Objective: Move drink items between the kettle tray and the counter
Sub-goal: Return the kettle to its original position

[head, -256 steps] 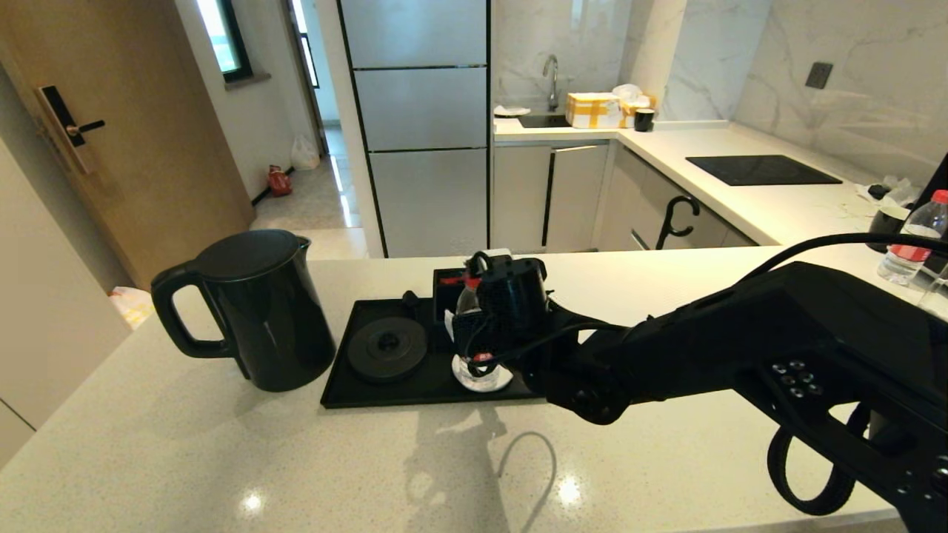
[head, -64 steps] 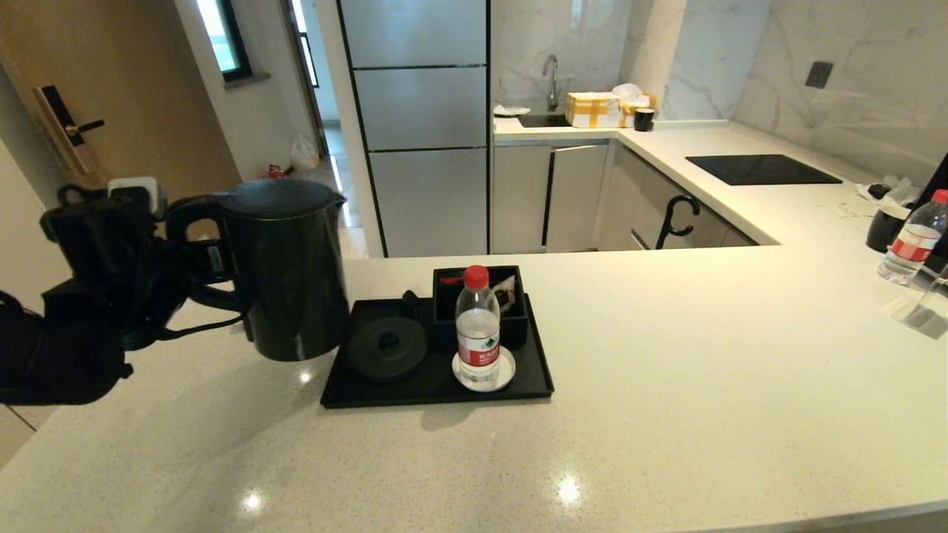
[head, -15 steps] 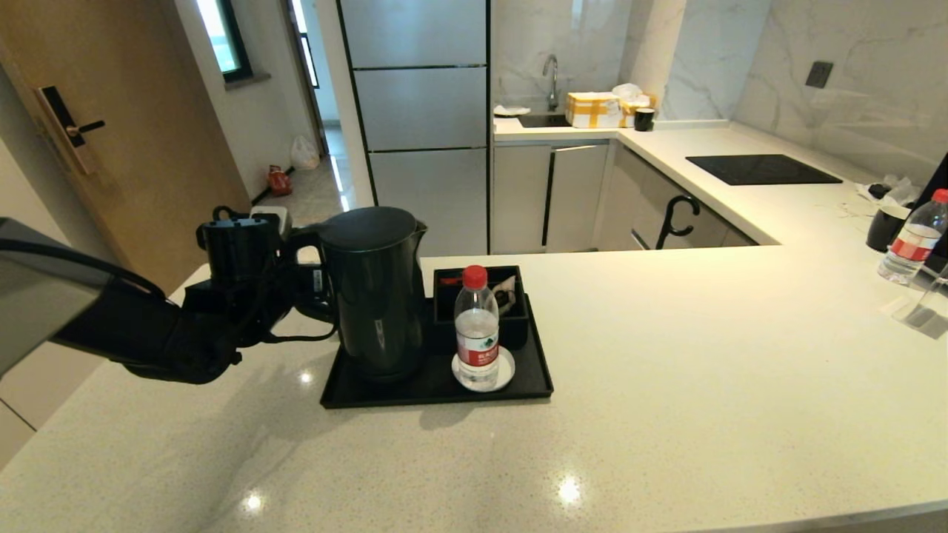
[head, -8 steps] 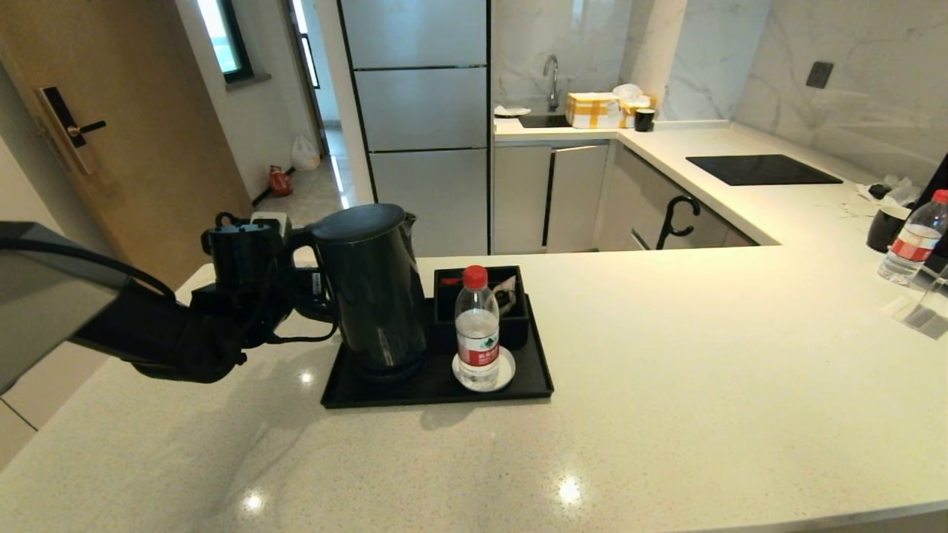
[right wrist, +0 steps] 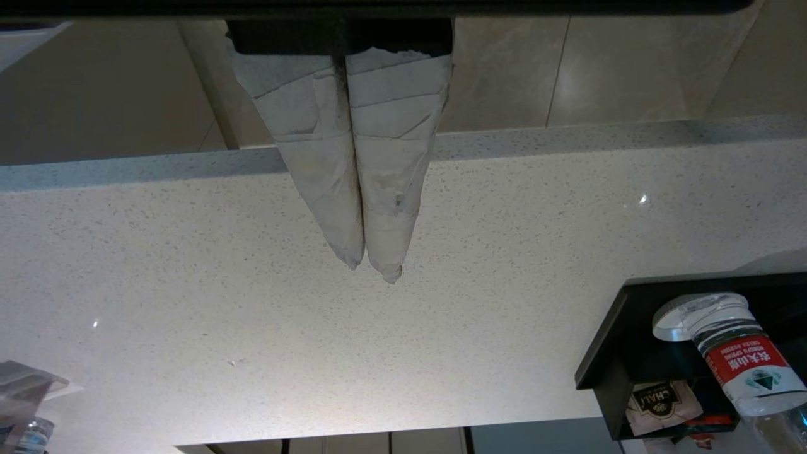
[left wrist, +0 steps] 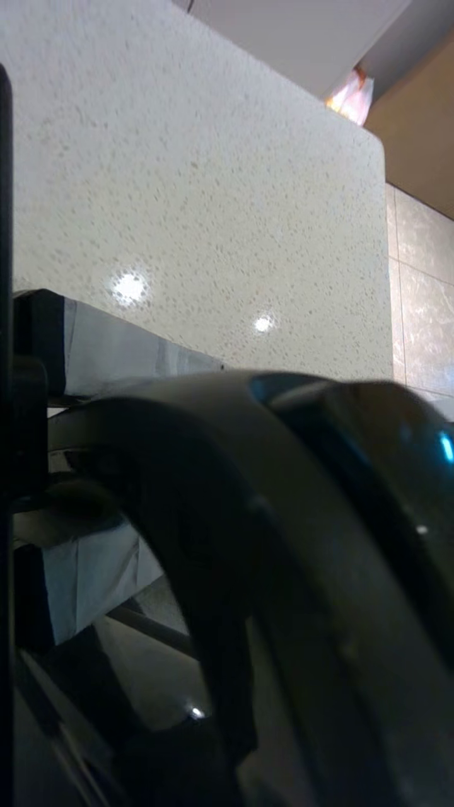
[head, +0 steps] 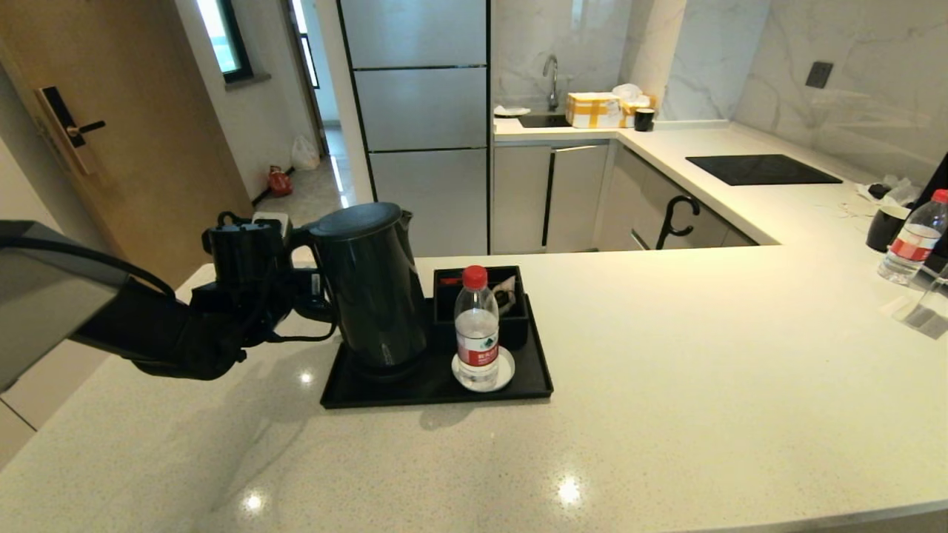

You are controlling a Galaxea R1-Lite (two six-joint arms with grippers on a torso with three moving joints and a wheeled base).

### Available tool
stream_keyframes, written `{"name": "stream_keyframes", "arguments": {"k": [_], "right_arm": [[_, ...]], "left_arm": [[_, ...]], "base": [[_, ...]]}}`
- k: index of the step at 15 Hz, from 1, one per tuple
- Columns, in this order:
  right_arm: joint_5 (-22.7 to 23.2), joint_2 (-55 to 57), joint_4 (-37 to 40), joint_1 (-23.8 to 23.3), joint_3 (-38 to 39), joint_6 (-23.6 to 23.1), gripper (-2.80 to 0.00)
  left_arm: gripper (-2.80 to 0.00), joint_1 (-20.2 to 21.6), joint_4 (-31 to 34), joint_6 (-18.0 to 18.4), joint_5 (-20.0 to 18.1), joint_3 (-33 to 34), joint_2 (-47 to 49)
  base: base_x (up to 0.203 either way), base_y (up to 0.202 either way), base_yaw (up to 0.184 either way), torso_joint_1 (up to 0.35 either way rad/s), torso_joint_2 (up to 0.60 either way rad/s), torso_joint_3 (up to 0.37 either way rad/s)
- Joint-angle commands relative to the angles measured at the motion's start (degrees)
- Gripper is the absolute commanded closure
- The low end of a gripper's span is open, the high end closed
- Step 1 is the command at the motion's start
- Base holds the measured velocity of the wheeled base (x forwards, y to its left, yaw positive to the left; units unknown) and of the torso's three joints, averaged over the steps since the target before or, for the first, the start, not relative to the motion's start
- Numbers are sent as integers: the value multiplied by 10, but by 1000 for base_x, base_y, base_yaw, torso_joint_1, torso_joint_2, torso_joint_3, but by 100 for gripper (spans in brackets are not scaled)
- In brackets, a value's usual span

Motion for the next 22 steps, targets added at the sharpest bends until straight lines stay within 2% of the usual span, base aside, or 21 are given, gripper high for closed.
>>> {"name": "stream_keyframes", "arguments": {"k": [1, 3, 5, 22], "right_arm": [[0, 1, 0, 0, 0, 0, 0], [0, 0, 0, 0, 0, 0, 0], [0, 1, 0, 0, 0, 0, 0], [0, 1, 0, 0, 0, 0, 0]], "left_arm": [[0, 0, -3, 5, 2, 6, -10], [0, -3, -1, 31, 2, 18, -39], [0, -6, 0, 42, 2, 24, -47], [0, -6, -6, 34, -4, 35, -4]], "base": [[0, 0, 0, 0, 0, 0], [0, 0, 0, 0, 0, 0], [0, 0, 0, 0, 0, 0], [0, 0, 0, 0, 0, 0]]}}
